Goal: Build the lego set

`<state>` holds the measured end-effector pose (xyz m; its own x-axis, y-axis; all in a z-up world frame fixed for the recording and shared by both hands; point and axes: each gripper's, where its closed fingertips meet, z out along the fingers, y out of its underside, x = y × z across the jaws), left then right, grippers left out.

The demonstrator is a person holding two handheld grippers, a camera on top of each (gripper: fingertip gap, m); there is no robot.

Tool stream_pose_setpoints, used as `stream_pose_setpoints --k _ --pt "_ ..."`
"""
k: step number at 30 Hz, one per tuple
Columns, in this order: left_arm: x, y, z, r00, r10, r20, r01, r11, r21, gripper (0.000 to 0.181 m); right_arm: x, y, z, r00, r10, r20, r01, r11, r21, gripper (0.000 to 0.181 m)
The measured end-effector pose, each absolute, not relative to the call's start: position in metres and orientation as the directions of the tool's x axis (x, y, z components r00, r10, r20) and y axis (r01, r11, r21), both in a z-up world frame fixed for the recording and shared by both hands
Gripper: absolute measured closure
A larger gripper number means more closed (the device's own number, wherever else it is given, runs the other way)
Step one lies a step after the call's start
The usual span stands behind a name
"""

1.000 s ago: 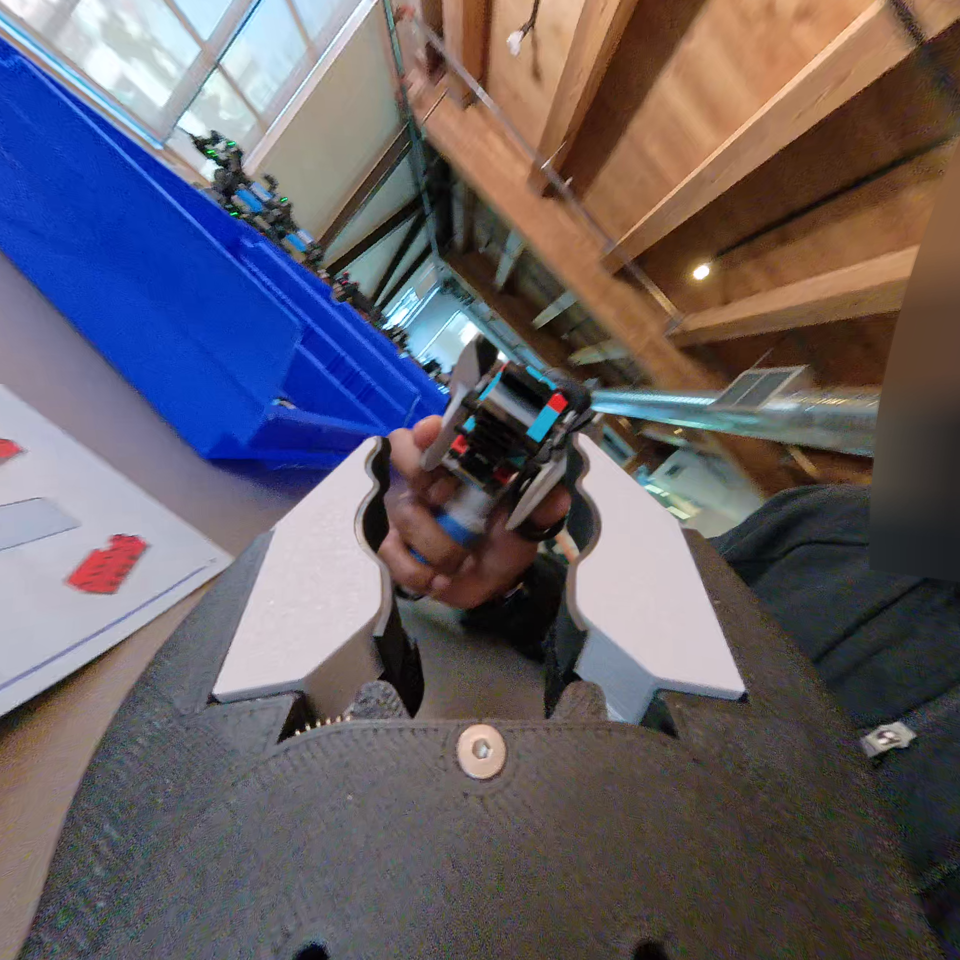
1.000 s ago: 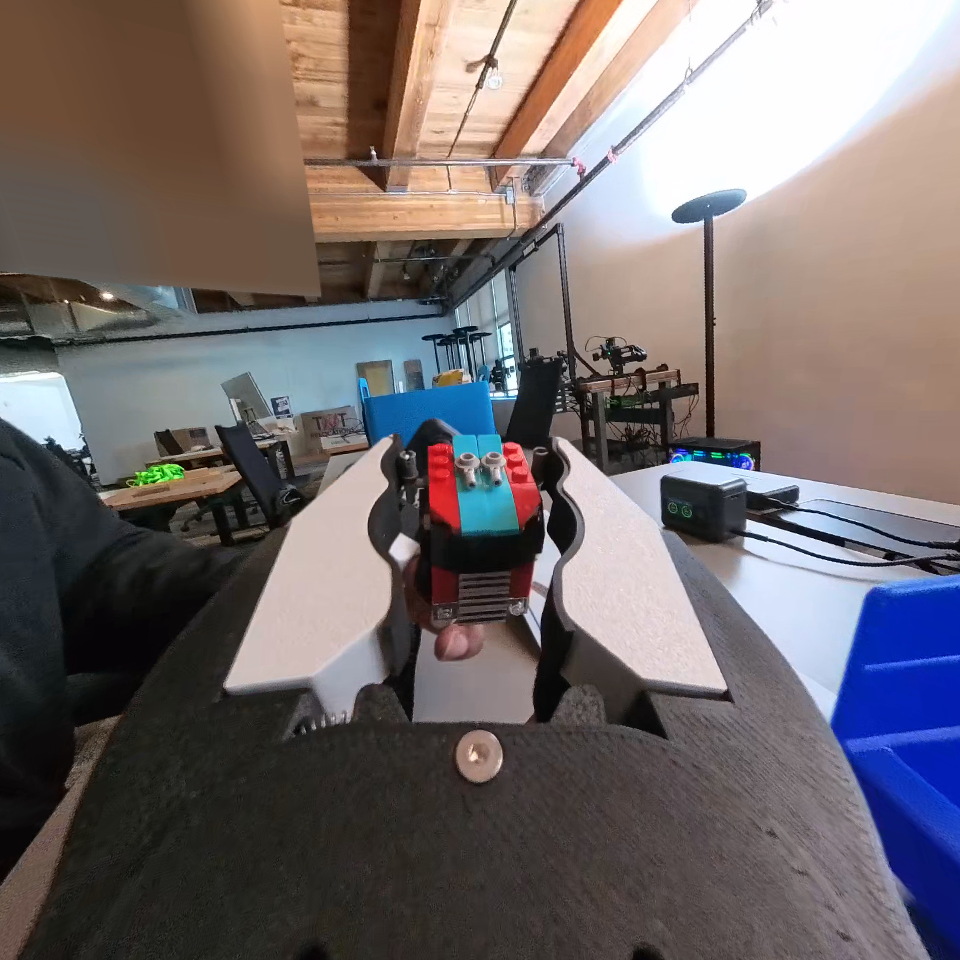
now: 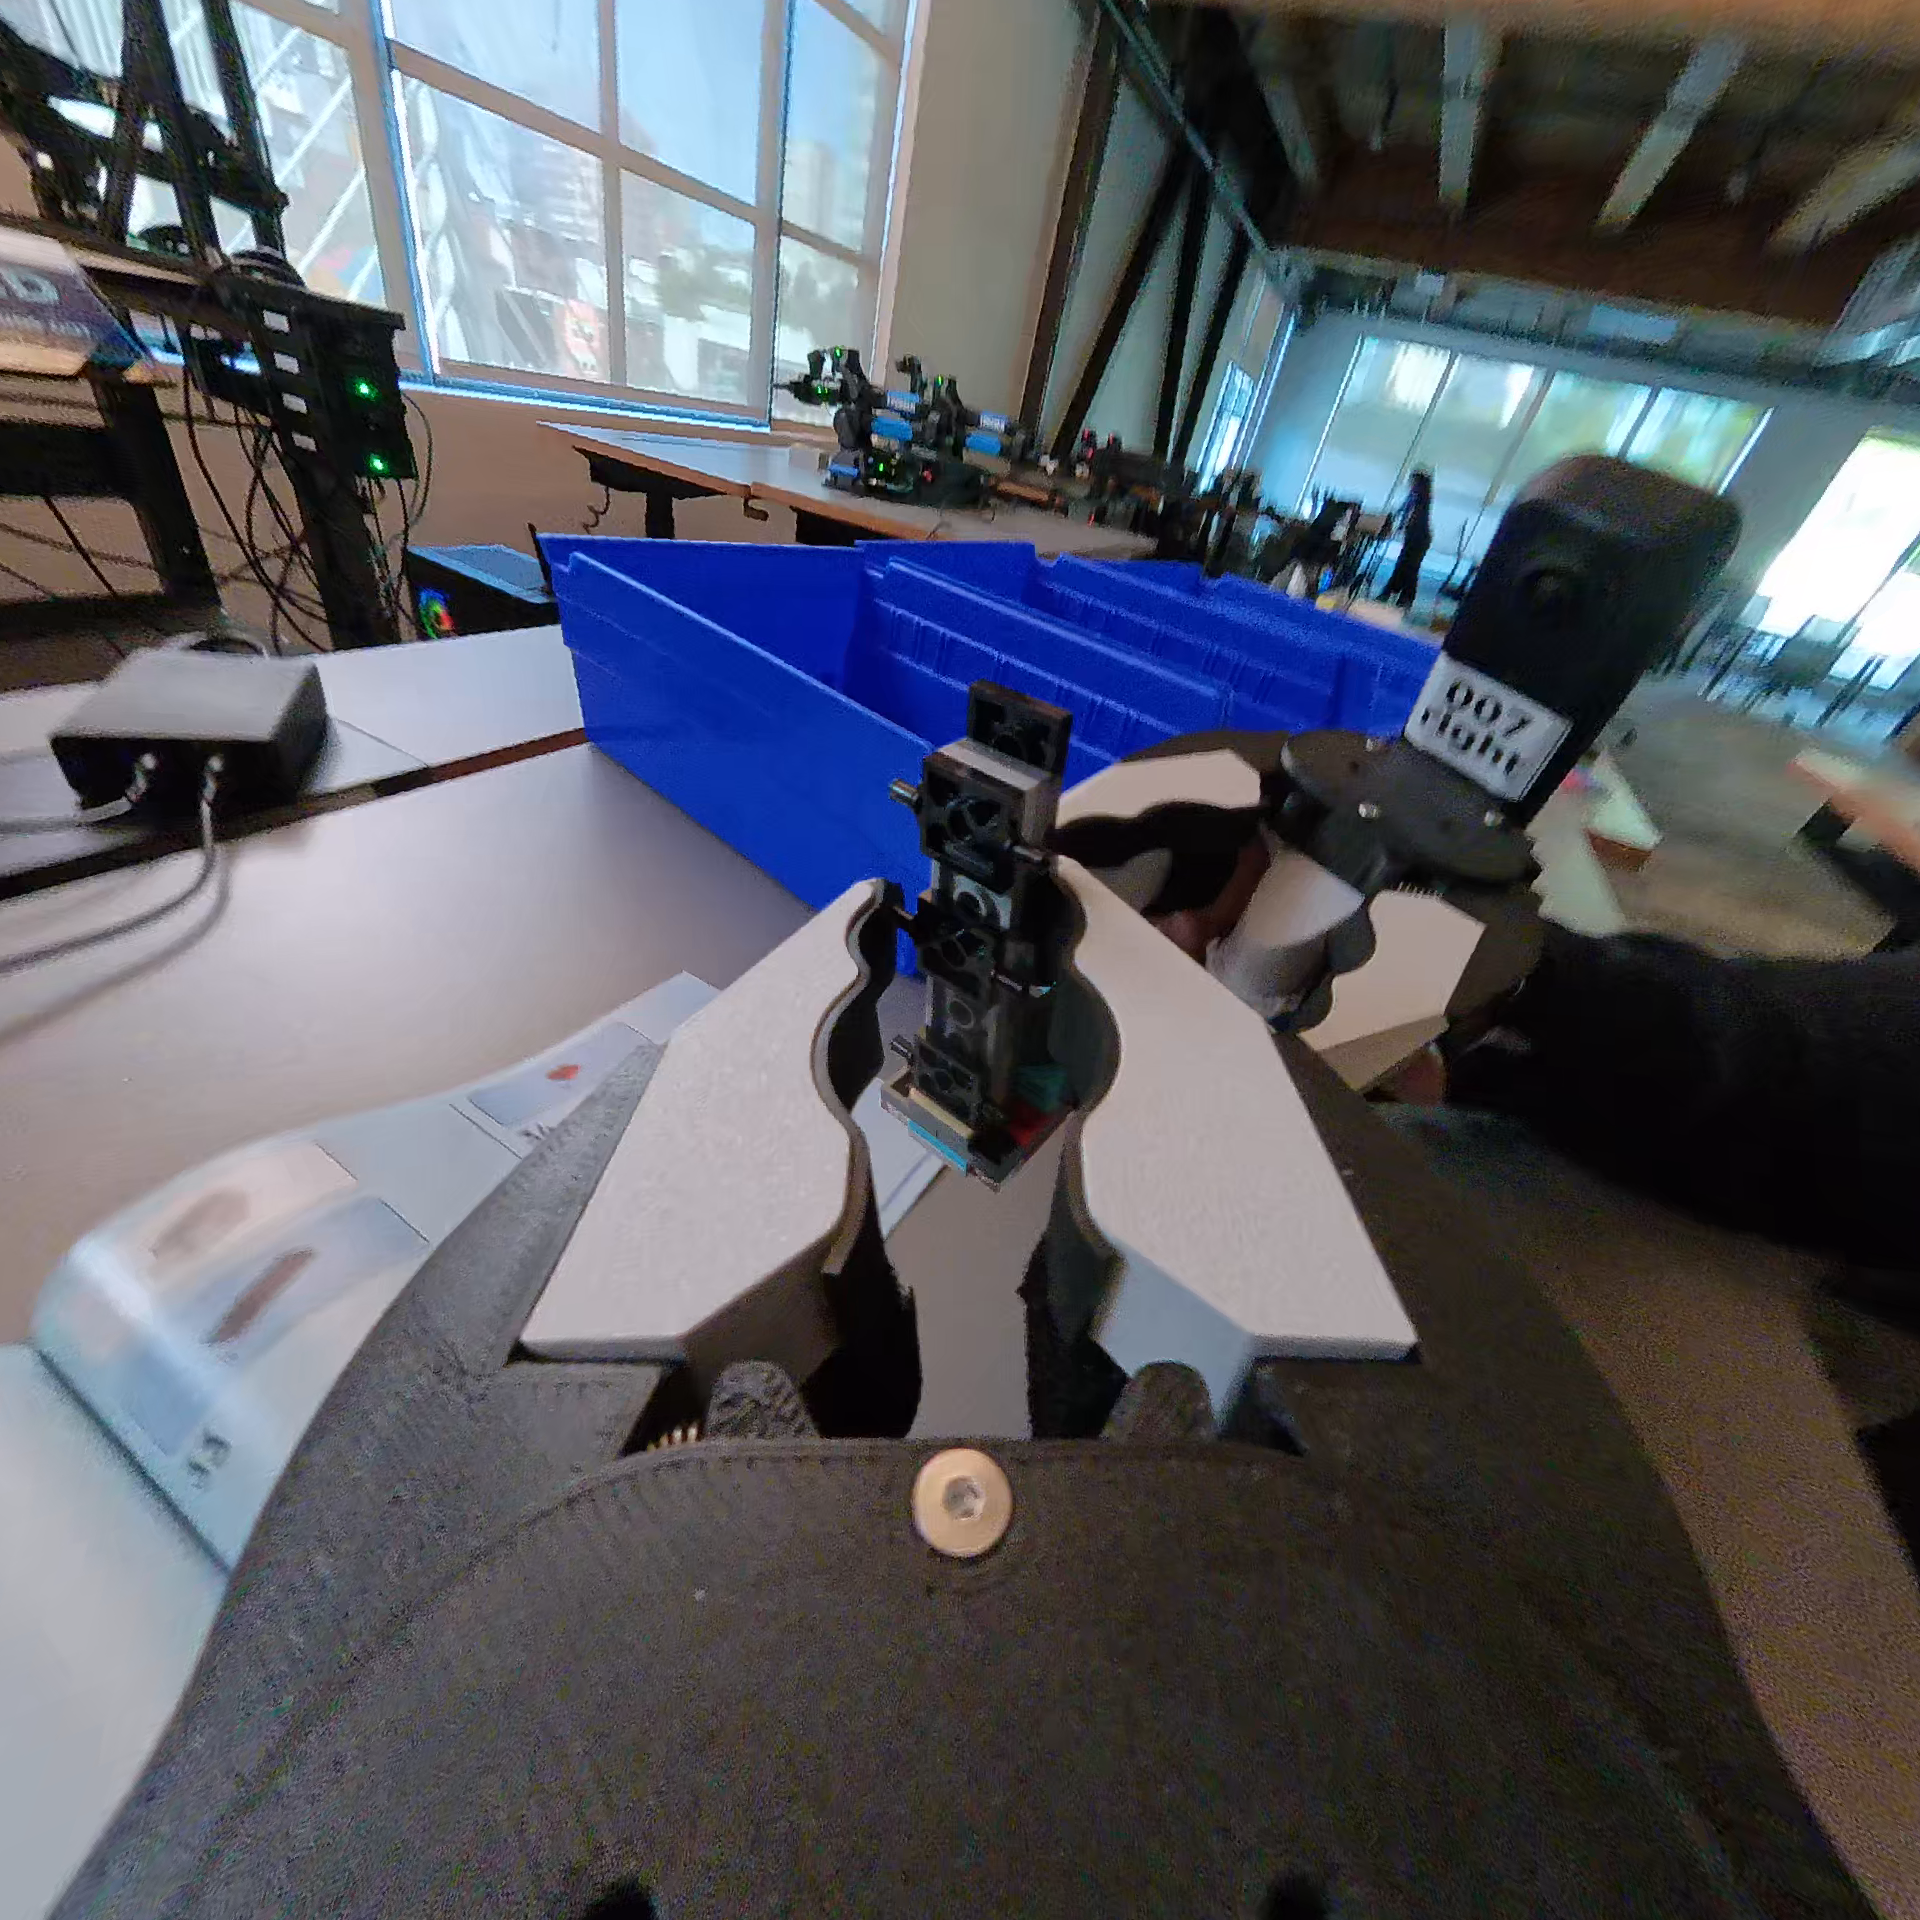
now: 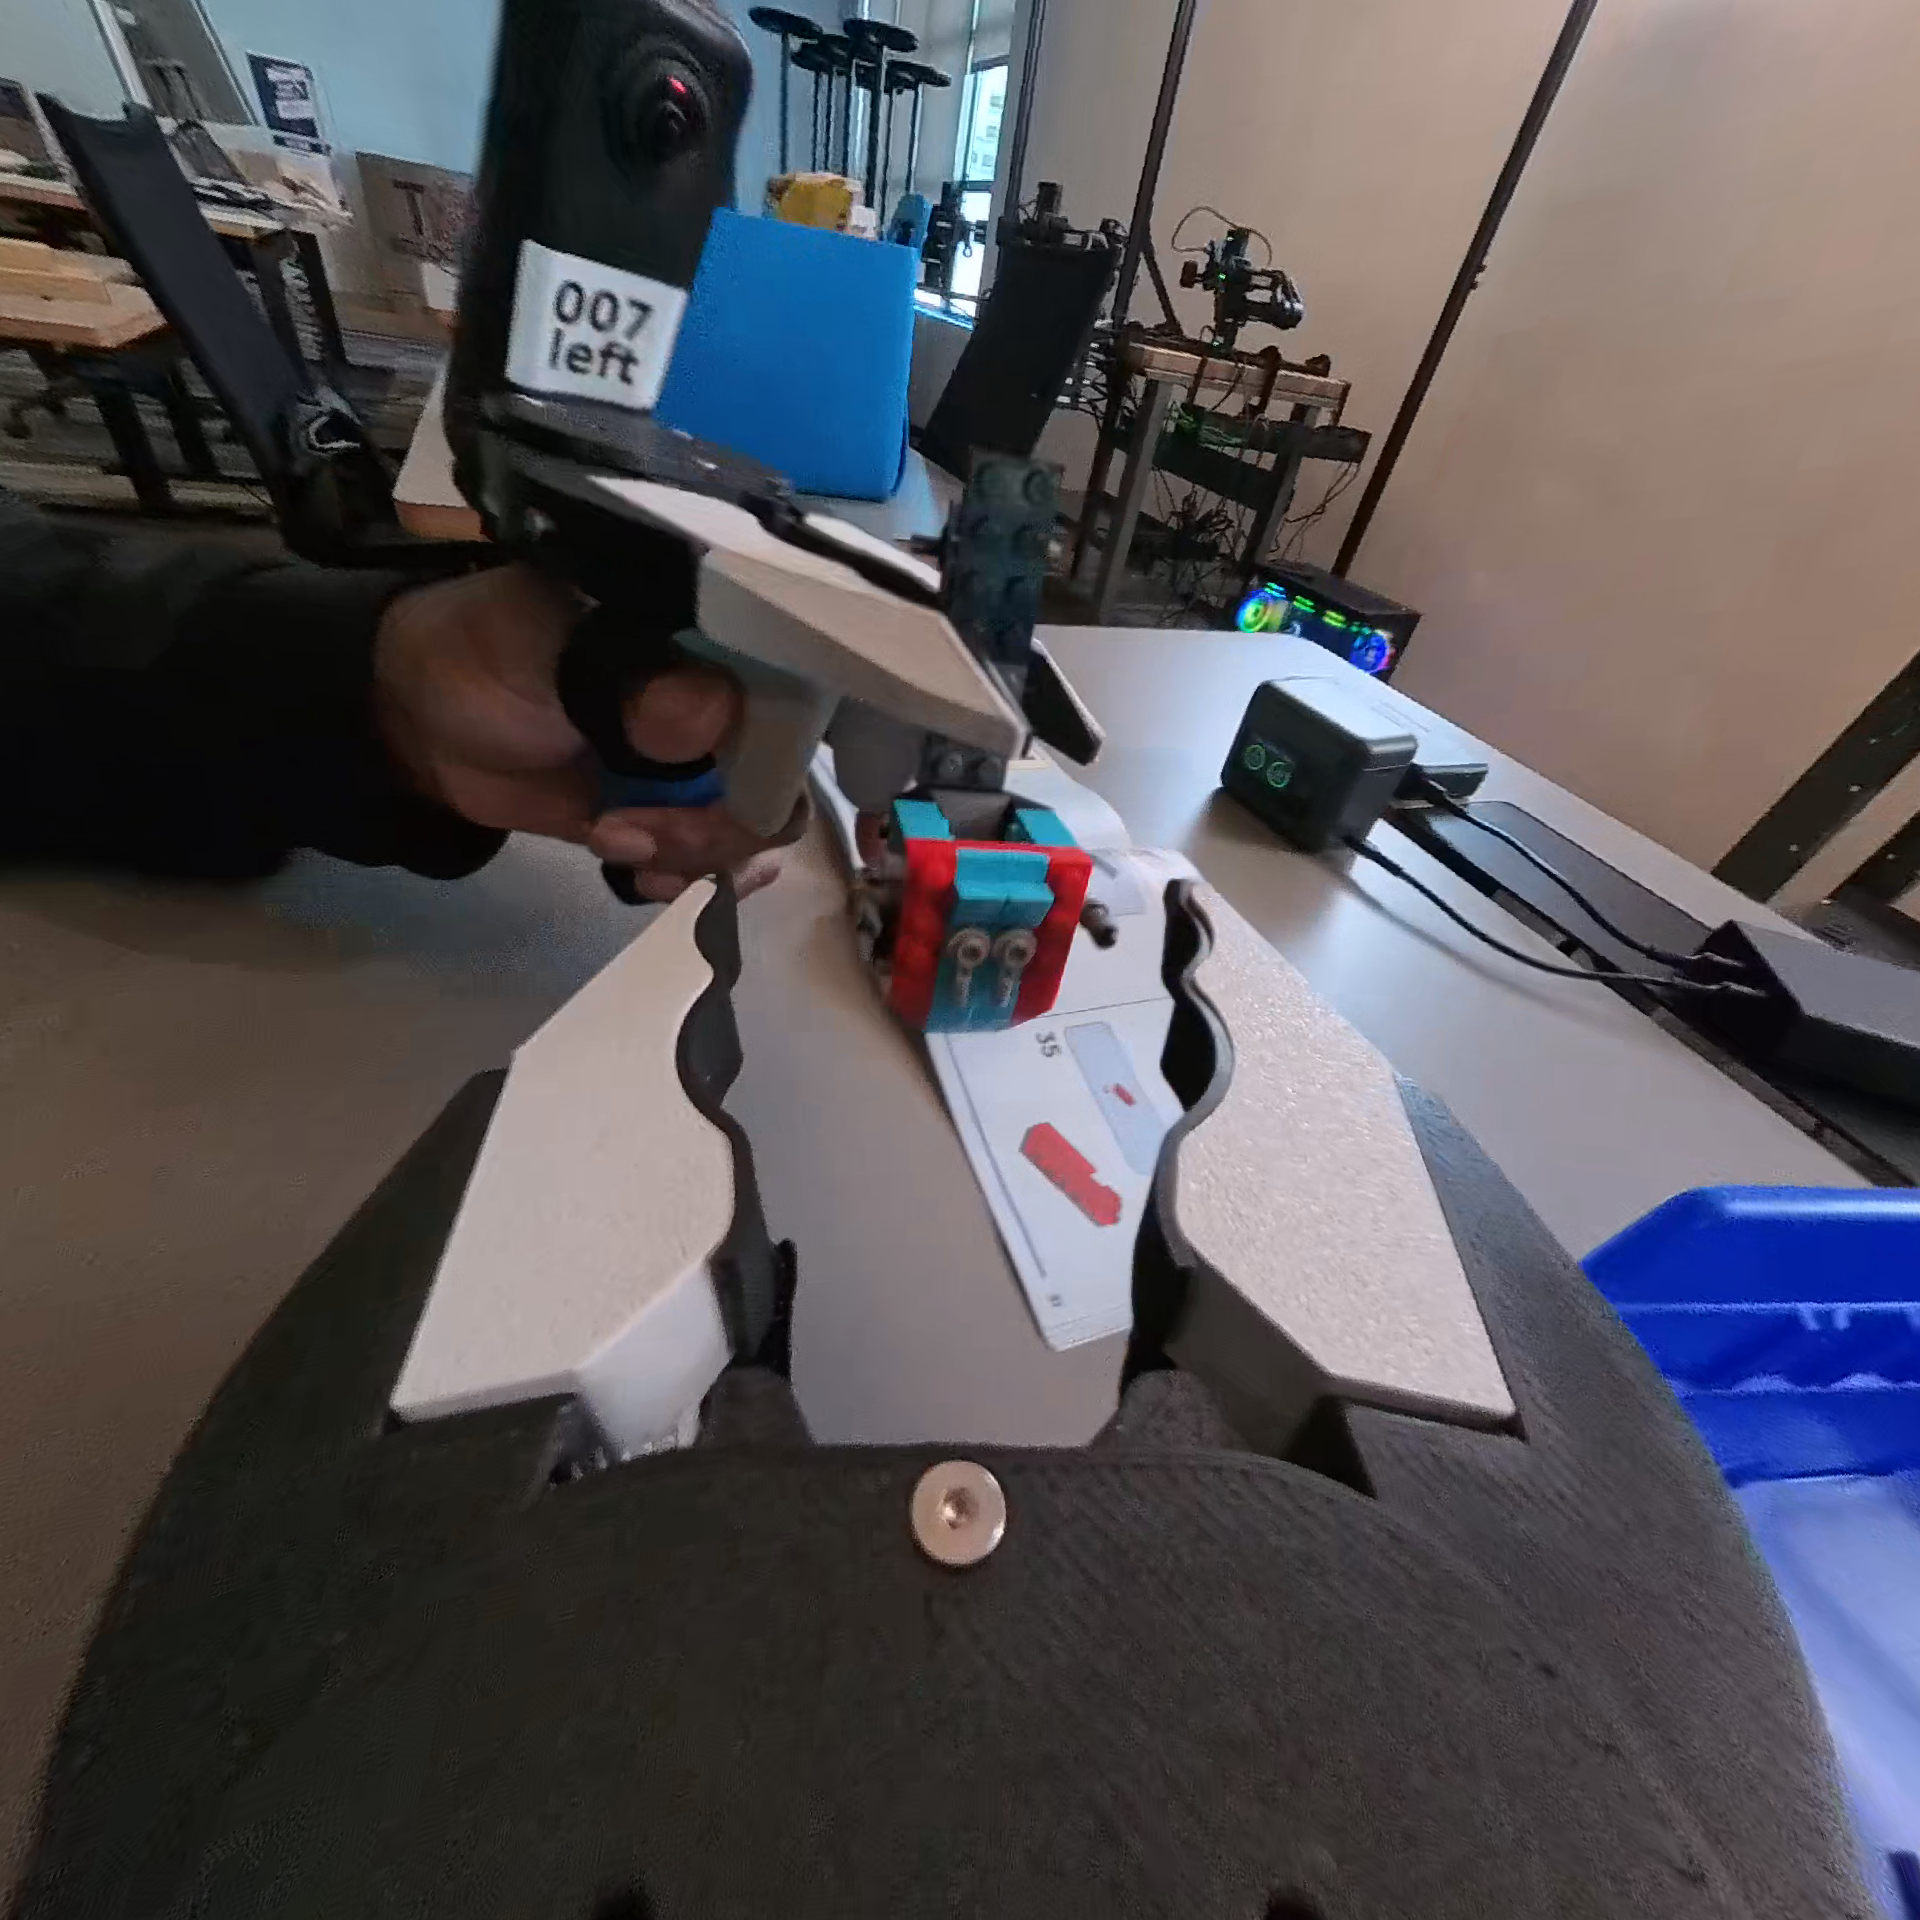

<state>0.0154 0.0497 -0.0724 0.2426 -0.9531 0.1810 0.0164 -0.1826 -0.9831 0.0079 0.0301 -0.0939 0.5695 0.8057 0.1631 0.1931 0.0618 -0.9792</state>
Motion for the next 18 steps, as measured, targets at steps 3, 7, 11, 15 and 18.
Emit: stream_pose_setpoints --k 3,7,11,15,18 --pt "0.024 0.051 -0.067 0.233 -0.972 0.032 -0.063 -0.048 -0.997 0.154 0.008 0.041 -0.088 0.571 0.808 0.146 0.187 0.045 -0.981 0.095" --pt "0.030 0.055 -0.061 0.200 -0.976 -0.089 -0.095 0.071 -0.993 0.154 0.006 0.052 -0.084 0.564 0.815 0.137 0.200 0.026 -0.979 0.112" --pt "0.024 0.059 -0.056 0.190 -0.979 -0.075 -0.051 0.067 -0.996 0.154 0.001 0.053 -0.080 0.532 0.834 0.143 0.205 0.037 -0.978 0.123" --pt "0.014 0.062 -0.054 0.212 -0.974 -0.075 -0.028 0.071 -0.997 0.154 -0.004 0.057 -0.080 0.532 0.820 0.212 0.242 0.092 -0.966 0.126" --pt "0.010 0.063 -0.056 0.224 -0.970 -0.092 -0.034 0.087 -0.996 0.153 -0.009 0.057 -0.083 0.527 0.802 0.282 0.283 0.148 -0.948 0.126"
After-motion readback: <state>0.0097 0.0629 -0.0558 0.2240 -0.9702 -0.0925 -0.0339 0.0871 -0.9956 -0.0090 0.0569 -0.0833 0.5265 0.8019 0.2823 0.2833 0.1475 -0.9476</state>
